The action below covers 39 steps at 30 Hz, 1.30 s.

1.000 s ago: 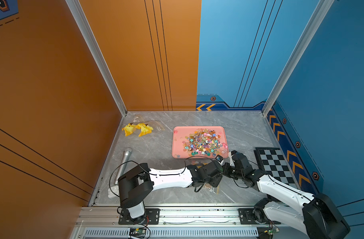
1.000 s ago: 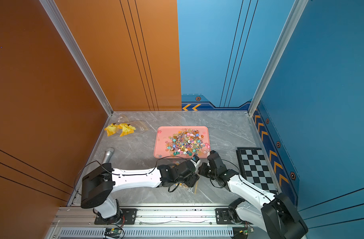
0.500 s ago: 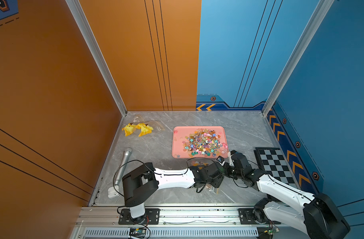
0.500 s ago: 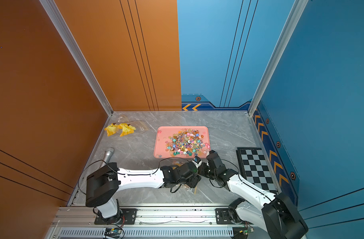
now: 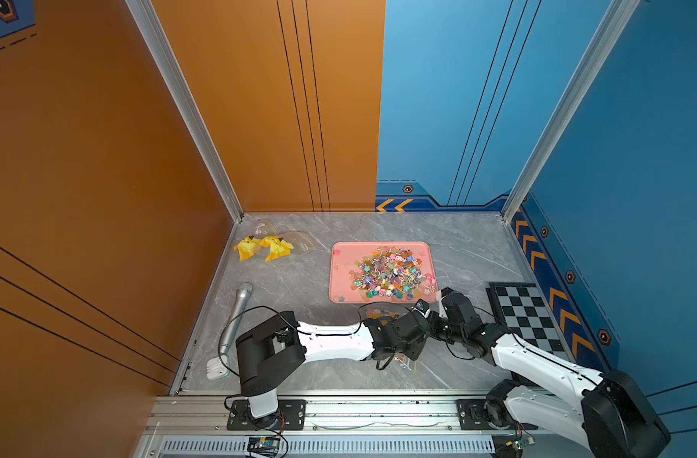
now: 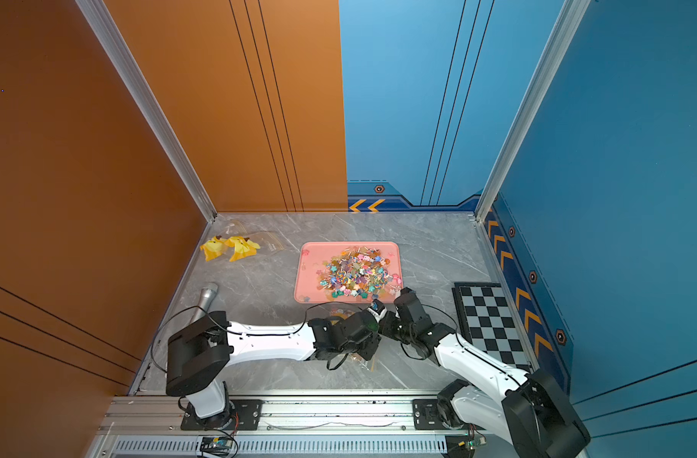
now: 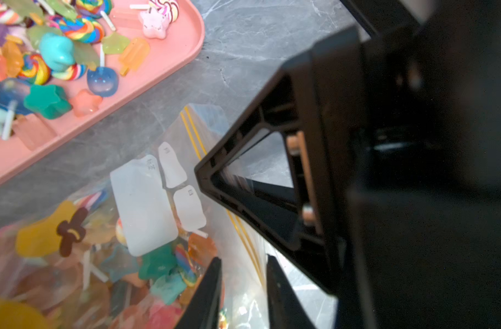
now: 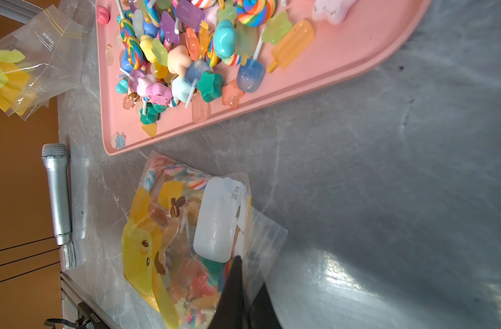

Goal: Pour candies out of the ziploc bag
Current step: Open the ziploc bag at the center of the board.

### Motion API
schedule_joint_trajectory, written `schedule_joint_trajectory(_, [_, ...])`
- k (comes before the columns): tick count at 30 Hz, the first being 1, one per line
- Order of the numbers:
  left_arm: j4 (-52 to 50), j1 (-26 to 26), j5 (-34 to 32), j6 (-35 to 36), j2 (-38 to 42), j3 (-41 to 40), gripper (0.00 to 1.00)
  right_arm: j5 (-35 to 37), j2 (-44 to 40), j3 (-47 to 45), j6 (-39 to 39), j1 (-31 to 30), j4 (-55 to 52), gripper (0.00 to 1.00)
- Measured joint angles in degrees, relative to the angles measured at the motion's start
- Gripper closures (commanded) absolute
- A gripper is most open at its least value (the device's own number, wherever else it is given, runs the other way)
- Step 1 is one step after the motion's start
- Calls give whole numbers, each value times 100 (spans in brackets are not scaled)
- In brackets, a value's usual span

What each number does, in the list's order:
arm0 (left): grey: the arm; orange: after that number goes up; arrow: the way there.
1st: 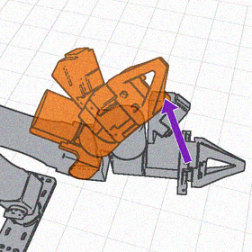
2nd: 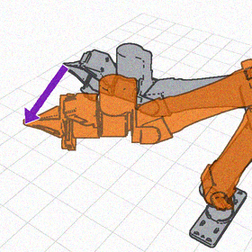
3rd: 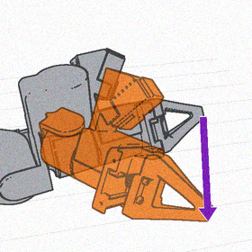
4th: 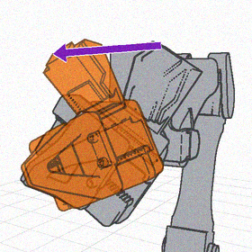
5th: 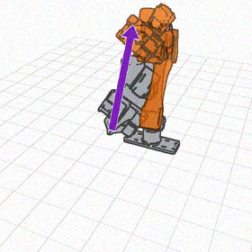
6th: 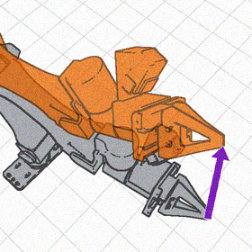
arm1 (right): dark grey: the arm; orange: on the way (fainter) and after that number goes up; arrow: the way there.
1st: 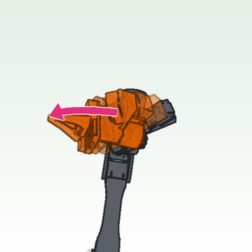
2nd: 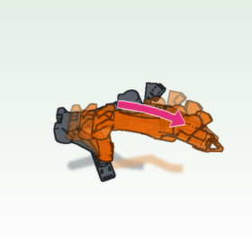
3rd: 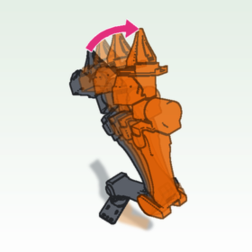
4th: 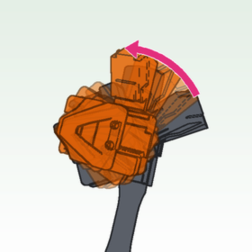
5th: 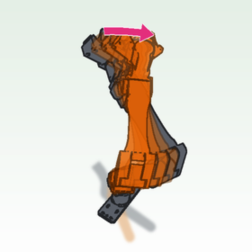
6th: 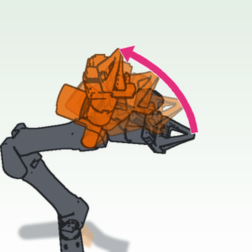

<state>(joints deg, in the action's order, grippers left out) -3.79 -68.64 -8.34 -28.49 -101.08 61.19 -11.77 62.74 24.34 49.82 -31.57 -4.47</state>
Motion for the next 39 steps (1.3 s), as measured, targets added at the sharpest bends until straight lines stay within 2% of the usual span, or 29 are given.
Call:
schedule_joint_trajectory(7, [0,0,2,11,-24,0,90,0,-17,0,2,-4,-11,92])
schedule_joint_trajectory(10, [20,0,13,-2,-55,0,100,2,-39,0,17,-4,-74,89])
schedule_joint_trajectory(14, [17,2,48,-7,-98,0,100,2,-52,9,37,-7,-111,77])
schedule_joint_trajectory(19, [33,17,76,-4,-103,0,100,7,-260,61,28,2,-278,69])
schedule_joint_trajectory(31, [208,50,188,-9,-103,-92,100,44,-1126,186,-96,197,-820,70])
schedule_joint_trajectory(39, [376,76,229,-50,-98,-175,100,-9,-1261,-326,-85,188,-841,70])
